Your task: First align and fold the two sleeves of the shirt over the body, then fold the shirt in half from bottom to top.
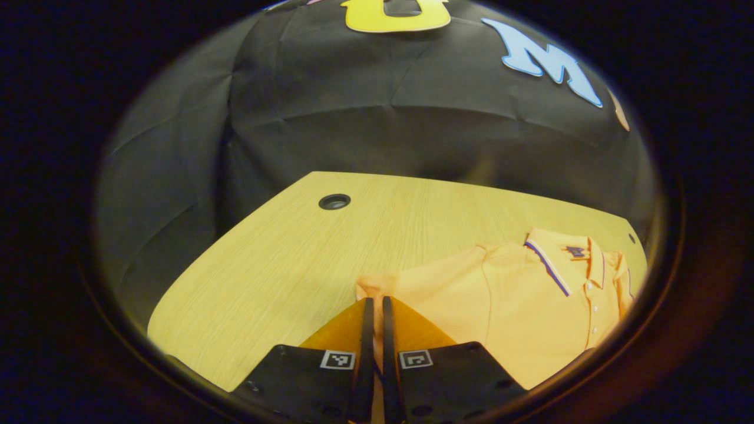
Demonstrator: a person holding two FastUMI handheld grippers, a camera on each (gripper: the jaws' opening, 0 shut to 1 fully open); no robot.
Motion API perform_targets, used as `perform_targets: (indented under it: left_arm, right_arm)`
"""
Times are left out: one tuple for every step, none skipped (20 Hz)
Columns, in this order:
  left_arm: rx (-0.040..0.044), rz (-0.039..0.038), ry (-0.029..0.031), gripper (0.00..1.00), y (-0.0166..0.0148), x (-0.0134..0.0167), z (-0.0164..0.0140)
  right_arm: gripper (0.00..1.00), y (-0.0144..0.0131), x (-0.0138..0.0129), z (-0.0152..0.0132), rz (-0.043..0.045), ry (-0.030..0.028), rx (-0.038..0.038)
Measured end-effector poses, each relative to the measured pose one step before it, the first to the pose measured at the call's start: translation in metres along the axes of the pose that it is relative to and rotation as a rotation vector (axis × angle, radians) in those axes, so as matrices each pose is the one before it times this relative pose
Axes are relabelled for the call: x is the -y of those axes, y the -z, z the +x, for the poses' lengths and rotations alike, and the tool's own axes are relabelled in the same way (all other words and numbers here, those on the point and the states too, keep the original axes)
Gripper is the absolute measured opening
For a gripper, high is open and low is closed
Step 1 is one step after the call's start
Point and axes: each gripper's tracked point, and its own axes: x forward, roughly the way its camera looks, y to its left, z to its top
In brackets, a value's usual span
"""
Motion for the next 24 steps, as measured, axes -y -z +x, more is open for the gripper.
perform_targets:
  left_arm:
    - [0.00721, 0.0153, 0.00182, 0.13, -0.00251, 0.00116, -0.00103]
    - [-0.00227, 0.00756, 0.00415, 0.1, -0.00109, 0.00508, 0.00042]
    - [-0.00099, 0.00868, 0.00017, 0.06, -0.00145, 0.00171, -0.0026]
    - [0.00889, -0.00032, -0.00072, 0.06, -0.0045, -0.00012, -0.00138]
    - [0.01527, -0.00345, -0.00254, 0.06, -0.00581, 0.00079, -0.00312]
    - [0.01629, 0.0002, -0.0008, 0.07, -0.0054, 0.00159, -0.00323]
    - [0.01276, 0.00312, 0.00027, 0.06, -0.00566, 0.00144, -0.00296]
    - [0.01102, 0.00289, 0.0054, 0.06, -0.00539, 0.00435, -0.00437]
    - [0.00874, 0.00388, 0.00336, 0.06, -0.0057, 0.00354, -0.00454]
    - [0.01086, 0.00296, 0.00879, 0.06, -0.0062, 0.00483, -0.00448]
    - [0.00938, 0.00145, 0.00955, 0.06, -0.00483, 0.00679, -0.00424]
    - [0.00922, 0.00243, 0.0116, 0.07, -0.00433, 0.00788, -0.00269]
    - [0.00466, 0.00446, 0.01358, 0.07, -0.00369, 0.00869, -0.00321]
    - [0.00518, 0.00531, 0.01771, 0.06, -0.0021, 0.01017, -0.00164]
    - [0.00237, 0.00866, 0.01658, 0.06, -0.00183, 0.00998, -0.00114]
    - [0.00137, 0.00888, 0.01647, 0.06, -0.00245, 0.00865, -0.0018]
    - [-0.00309, 0.00834, 0.01582, 0.06, -0.00064, 0.00985, -0.00066]
    - [-0.0016, 0.00921, 0.01563, 0.06, -0.00016, 0.00929, 0.00032]
    - [-0.00248, 0.0127, 0.01046, 0.06, 0.00057, 0.00838, 0.00069]
    - [-0.00259, 0.01168, 0.01093, 0.06, 0.00038, 0.00765, 0.00021]
    - [-0.00347, 0.00863, 0.01102, 0.06, -0.00011, 0.00716, 0.00073]
    - [-0.00191, 0.00987, 0.01057, 0.06, 0.00089, 0.00753, 0.00064]
    - [-0.00367, 0.01087, 0.0126, 0.06, 0.00111, 0.00658, 0.00136]
    - [-0.00835, 0.00911, 0.01384, 0.06, 0.00176, 0.00733, 0.00101]
  right_arm:
    - [0.96, 0.00081, 0.00242, -0.00088, 0.00272, 0.00296, 0.00089]
    - [0.97, -0.00075, 0.00258, -0.0018, 0.00136, 0.00461, 0.00462]
    - [0.96, 0.00027, 0.00396, -0.00182, 0.00132, 0.00782, 0.00566]
    - [0.98, -0.00035, 0.00317, -0.00055, 0.00301, 0.00648, 0.00292]
    - [0.97, 0.00069, 0.00233, -0.00211, 0.00586, 0.00397, 0.00284]
    - [0.97, -0.00005, 0.00236, -0.00144, 0.00548, 0.00238, 0.00229]
    - [0.97, 0.00026, 0.00226, 0.00042, 0.00372, 0.00305, 0.00346]
    - [0.97, 0.00017, 0.00269, -0.00028, 0.00197, 0.00418, 0.00078]
    - [0.97, 0.00256, 0.00187, -0.00113, 0.00308, 0.00108, -0.00099]
    - [0.97, 0.00112, 0.00092, 0.00022, 0.00384, 0.00019, -0.00168]
    - [0.97, 0.00151, 0.00094, -0.00006, 0.00395, 0.00021, -0.00096]
    - [0.97, 0.00061, 0.00046, 0.00012, 0.00306, -0.00234, -0.00208]
    - [0.97, 0.00192, -0.00091, 0.00119, 0.00045, -0.00247, -0.00219]
    - [0.97, -0.00004, 0.00034, 0.0001, -0.00316, -0.00069, -0.0001]
    - [0.97, 0.00148, 0.00034, 0.00035, -0.00478, 0.00077, 0.00014]
    - [0.97, 0.00032, 0.00029, 0.00005, -0.00363, 0.0003, -0.0008]
    - [0.97, 0.00115, 0.00057, 0.00062, -0.00074, 0.00024, -0.00163]
    - [0.97, 0.0013, -0.00007, 0.00021, 0.00348, -0.00044, -0.00426]
    - [0.99, 0.00189, -0.00027, 0.00146, 0.00693, -0.00106, -0.00398]
    - [0.97, 0.00135, 0.00005, 0.00083, 0.00588, 0.00006, -0.00209]
    - [0.97, 0.00285, 0.00063, 0.00212, 0.00261, 0.00348, -0.00405]
    - [0.97, 0.00265, 0.00078, 0.00089, 0.00215, 0.00676, -0.00562]
    - [0.97, 0.00377, 0.0012, 0.00081, 0.00518, 0.0057, -0.0053]
    - [0.97, 0.00057, 0.00137, -0.00001, 0.00685, 0.0073, -0.0008]
